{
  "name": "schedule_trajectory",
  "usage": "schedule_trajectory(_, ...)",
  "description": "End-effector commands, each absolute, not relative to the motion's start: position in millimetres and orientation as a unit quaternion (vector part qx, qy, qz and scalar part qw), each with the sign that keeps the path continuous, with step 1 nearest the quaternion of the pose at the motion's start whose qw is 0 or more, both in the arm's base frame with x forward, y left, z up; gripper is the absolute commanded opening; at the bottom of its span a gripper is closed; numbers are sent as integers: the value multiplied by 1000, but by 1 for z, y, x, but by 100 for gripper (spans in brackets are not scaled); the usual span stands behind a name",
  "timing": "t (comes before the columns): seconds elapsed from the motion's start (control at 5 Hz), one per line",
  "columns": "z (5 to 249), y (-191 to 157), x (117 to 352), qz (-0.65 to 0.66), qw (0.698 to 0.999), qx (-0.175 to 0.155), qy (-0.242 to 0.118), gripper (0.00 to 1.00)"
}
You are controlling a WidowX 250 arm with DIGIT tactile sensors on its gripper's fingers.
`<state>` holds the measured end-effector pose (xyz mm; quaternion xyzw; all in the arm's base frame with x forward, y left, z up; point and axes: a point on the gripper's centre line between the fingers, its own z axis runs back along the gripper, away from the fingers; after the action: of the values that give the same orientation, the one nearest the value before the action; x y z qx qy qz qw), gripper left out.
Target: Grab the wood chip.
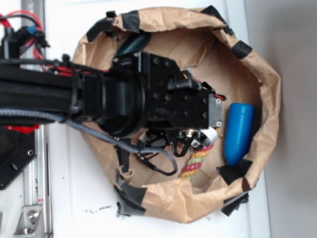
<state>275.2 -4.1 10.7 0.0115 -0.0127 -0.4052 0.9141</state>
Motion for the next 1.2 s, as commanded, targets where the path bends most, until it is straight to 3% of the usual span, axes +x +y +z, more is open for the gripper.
schedule_trajectory(0.0,30,-20,263,-398,916,15,-57,0)
schedule_trajectory(0.4,34,-19,259,-380,923,39,-55,0)
schedule_trajectory(0.6,75,-8,259,-303,947,68,-81,0)
schedule_trajectory(0.8,125,7,251,-220,968,75,-95,0)
schedule_trajectory(1.0,158,12,249,-158,984,47,-67,0)
